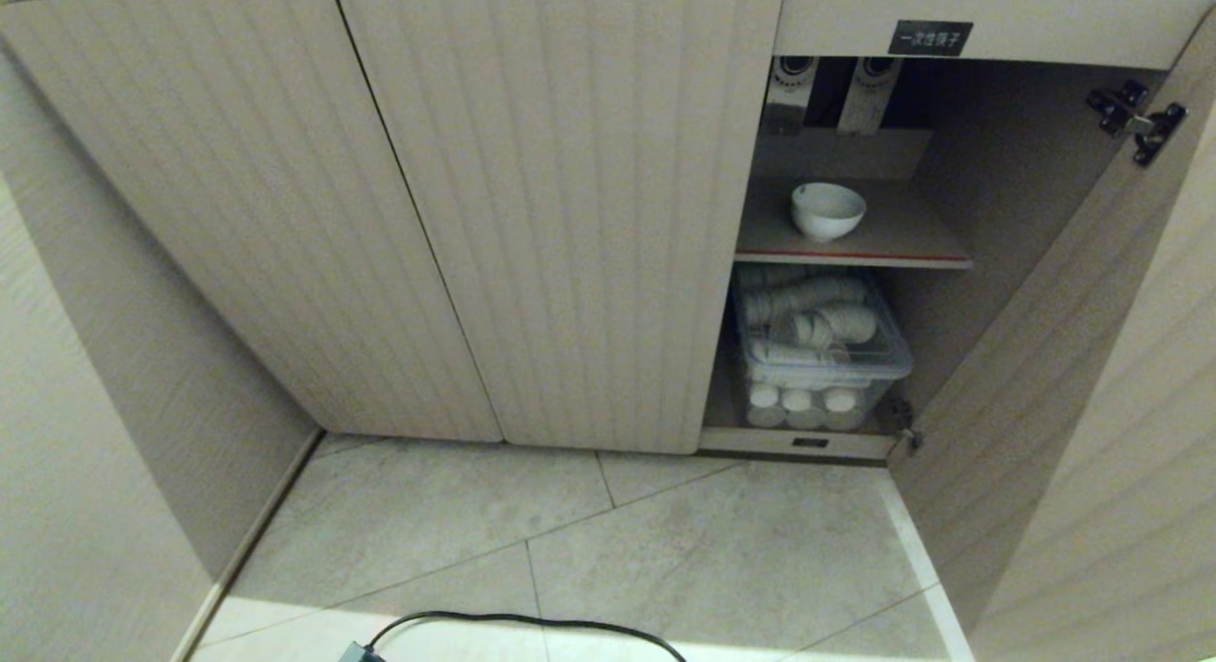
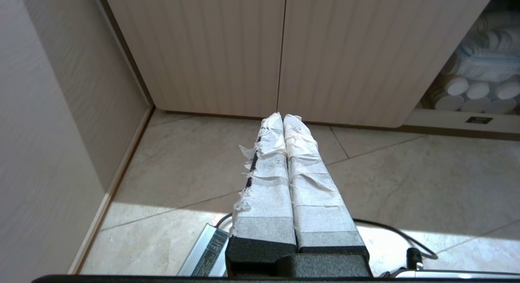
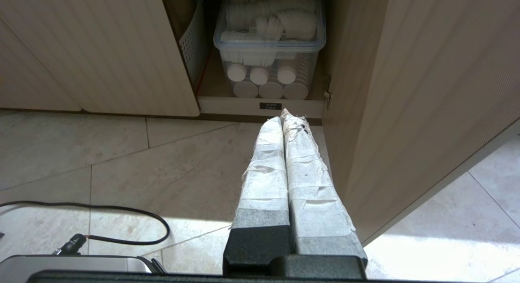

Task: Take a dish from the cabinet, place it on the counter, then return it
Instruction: Take the bowl from the cabinet

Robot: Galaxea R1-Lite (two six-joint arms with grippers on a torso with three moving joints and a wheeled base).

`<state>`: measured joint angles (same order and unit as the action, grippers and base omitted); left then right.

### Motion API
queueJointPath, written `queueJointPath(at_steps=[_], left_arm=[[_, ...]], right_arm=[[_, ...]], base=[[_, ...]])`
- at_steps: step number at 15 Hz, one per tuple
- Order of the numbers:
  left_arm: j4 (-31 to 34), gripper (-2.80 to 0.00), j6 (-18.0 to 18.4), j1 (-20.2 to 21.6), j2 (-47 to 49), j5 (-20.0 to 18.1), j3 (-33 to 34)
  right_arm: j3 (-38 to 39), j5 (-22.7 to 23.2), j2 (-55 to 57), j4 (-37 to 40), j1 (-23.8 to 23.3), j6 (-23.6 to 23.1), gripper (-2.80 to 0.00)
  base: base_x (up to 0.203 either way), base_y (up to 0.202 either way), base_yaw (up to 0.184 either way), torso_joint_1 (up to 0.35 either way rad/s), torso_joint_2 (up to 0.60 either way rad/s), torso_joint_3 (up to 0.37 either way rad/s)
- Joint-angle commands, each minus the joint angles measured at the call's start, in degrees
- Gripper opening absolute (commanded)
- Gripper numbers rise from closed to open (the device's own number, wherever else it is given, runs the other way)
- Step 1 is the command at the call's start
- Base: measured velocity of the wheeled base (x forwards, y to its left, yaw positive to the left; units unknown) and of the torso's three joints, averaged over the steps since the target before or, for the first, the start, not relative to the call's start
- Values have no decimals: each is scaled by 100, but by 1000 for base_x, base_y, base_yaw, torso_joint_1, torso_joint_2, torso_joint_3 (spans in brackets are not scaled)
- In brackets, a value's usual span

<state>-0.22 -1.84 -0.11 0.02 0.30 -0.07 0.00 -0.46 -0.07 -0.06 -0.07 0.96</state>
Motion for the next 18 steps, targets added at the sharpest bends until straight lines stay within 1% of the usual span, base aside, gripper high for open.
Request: queueJointPath(at_steps=[1,11,12,18], left_arm=[[-4,-280,-1,2,-2,5,-1],[-4,-280,-1,2,-2,5,-1],[-4,-280,-1,2,-2,5,-1],[-4,-280,-10,2,-2,5,-1]], right_arm=[[0,2,7,-3,-1,0,-280],[0,2,7,-3,-1,0,-280],[0,2,7,-3,-1,0,-280],[0,2,7,-3,-1,0,-280]], base=[[0,0,0,0,0,0],[185,0,1,3,2,2],[114,0,4,17,2,0],[0,0,0,0,0,0]])
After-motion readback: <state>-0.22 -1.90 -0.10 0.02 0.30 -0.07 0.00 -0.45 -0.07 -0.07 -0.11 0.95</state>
